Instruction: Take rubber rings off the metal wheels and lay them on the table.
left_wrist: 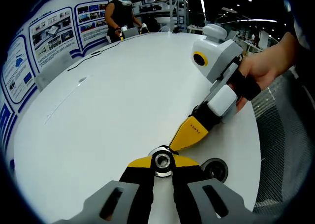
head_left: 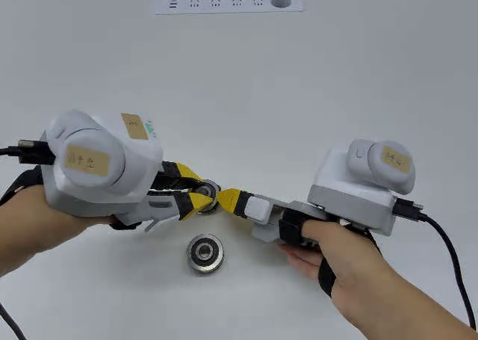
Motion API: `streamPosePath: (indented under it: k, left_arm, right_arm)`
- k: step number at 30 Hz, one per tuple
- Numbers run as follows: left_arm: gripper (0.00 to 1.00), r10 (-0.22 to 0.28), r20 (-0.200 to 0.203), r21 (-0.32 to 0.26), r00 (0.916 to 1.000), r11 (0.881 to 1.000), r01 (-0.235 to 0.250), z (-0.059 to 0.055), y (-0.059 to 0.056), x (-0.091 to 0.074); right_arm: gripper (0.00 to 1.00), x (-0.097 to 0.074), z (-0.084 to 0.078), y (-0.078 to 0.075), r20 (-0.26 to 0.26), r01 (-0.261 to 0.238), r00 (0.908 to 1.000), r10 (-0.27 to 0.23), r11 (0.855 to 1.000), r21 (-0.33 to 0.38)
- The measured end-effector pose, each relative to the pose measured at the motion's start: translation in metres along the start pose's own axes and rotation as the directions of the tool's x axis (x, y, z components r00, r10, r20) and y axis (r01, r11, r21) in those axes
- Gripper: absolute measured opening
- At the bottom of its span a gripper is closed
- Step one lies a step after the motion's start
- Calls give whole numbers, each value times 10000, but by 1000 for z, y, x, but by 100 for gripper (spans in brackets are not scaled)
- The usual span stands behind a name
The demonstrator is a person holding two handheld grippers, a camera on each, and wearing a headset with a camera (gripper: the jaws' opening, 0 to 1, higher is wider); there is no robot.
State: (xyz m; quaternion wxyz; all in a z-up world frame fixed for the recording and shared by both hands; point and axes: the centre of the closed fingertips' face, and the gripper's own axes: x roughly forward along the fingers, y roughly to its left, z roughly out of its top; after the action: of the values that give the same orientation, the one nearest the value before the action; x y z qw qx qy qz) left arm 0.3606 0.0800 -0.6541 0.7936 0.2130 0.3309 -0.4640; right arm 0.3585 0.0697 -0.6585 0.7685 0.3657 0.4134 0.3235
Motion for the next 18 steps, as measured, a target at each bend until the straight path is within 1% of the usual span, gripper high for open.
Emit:
streamPosePath:
  k: [7,11,18]
  left_arm:
    - [13,0,19,24,10000,10000,0,0,1,0]
    - [13,4,26,34,10000,10000,-4,-1,1,0]
    - [13,16,47,25,10000,10000,-16,-1,1,0]
  right_arm:
    - [1,1,0,2,-45,53,10000,-54,9998,-202]
    - [1,4,-1,4,-71,92,9999,-96,9983,-579]
    - [1,4,0,6,-106,55,9999,-64,9966,-827]
